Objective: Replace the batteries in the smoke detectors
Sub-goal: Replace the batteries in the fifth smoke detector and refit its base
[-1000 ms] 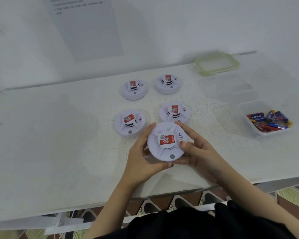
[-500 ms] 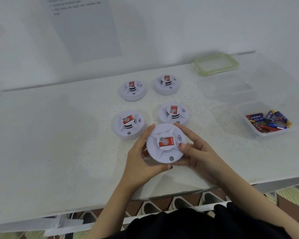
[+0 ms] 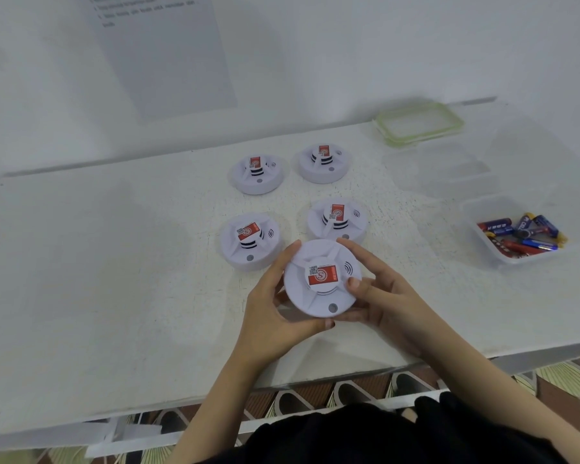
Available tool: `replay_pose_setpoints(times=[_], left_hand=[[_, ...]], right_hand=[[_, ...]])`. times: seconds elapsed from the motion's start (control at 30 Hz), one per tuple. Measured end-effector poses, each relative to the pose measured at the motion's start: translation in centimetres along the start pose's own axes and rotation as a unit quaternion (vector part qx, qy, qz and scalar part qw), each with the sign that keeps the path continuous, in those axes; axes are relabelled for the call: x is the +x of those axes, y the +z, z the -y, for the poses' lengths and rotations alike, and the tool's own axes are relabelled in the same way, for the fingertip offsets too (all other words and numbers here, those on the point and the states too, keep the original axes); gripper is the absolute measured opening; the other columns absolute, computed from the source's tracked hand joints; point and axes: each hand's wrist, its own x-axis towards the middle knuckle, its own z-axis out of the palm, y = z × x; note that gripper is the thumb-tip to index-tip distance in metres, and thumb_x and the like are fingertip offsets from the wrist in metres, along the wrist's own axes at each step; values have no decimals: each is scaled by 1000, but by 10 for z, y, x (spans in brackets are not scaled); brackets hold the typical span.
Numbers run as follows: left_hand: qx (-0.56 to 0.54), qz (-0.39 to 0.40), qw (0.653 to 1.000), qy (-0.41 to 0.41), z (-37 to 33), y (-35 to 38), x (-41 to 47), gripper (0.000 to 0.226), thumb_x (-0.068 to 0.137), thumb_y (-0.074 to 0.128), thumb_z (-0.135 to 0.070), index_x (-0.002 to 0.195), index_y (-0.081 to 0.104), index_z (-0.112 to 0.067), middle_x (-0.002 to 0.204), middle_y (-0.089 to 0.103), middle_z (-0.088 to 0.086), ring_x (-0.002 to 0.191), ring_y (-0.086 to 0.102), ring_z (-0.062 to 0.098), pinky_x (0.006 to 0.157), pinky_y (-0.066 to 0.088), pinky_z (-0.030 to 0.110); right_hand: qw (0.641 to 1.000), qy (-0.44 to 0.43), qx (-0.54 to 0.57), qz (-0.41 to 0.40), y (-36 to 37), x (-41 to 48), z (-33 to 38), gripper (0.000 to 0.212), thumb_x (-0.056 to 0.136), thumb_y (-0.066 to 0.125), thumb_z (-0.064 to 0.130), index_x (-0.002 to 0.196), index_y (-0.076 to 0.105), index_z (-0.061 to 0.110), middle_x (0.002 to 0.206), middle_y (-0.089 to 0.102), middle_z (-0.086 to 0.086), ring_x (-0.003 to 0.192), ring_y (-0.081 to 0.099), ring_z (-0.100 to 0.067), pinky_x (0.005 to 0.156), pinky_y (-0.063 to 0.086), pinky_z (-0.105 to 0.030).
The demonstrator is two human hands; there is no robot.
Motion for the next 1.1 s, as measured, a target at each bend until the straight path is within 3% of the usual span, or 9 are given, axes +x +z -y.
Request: replay_pose_setpoints(times=[0.27, 0.47, 0.7, 1.0, 1.1], left_hand=[[-3, 0, 1000, 2, -2, 0, 0, 95, 57, 88, -24, 139, 41, -33, 133, 57, -19, 121, 57, 8, 93, 52, 27], [-7, 2, 1000, 2, -1, -1, 0, 95, 56, 88, -22, 139, 41, -30, 131, 57, -20, 121, 56, 6, 91, 50, 20], [-9, 3, 1000, -4, -2, -2, 1, 96, 56, 88, -22, 139, 41, -30, 132, 56, -21, 122, 56, 6, 91, 50, 20], [-11, 2, 1000, -13, -2, -3, 1, 96, 56, 88, -22, 139, 41, -34, 132, 57, -20, 121, 57, 7, 92, 51, 23], [-14, 1, 1000, -20, -3, -3, 1, 96, 55, 88, -22, 138, 41, -35, 131, 57, -22, 122, 56, 6, 92, 51, 23]], right_hand=[[1000, 2, -6, -4, 1, -1, 1, 56, 86, 56, 10, 137, 43, 28, 118, 66, -14, 106, 64, -35, 80, 57, -44], [1000, 6, -4, 9, -1, 0, -1, 65, 79, 73, 24, 137, 44, 30, 122, 64, -16, 109, 62, -37, 82, 56, -45], [1000, 2, -9, 5, 1, 1, 0, 52, 88, 59, 10, 134, 45, 29, 119, 66, -14, 106, 64, -36, 79, 58, -42], [1000, 9, -6, 20, 0, 2, 1, 62, 79, 74, 23, 135, 47, 30, 121, 64, -17, 109, 62, -37, 81, 57, -43], [1000, 8, -8, 18, 0, 3, 2, 57, 83, 70, 18, 134, 48, 30, 120, 64, -17, 108, 62, -37, 81, 57, -43]])
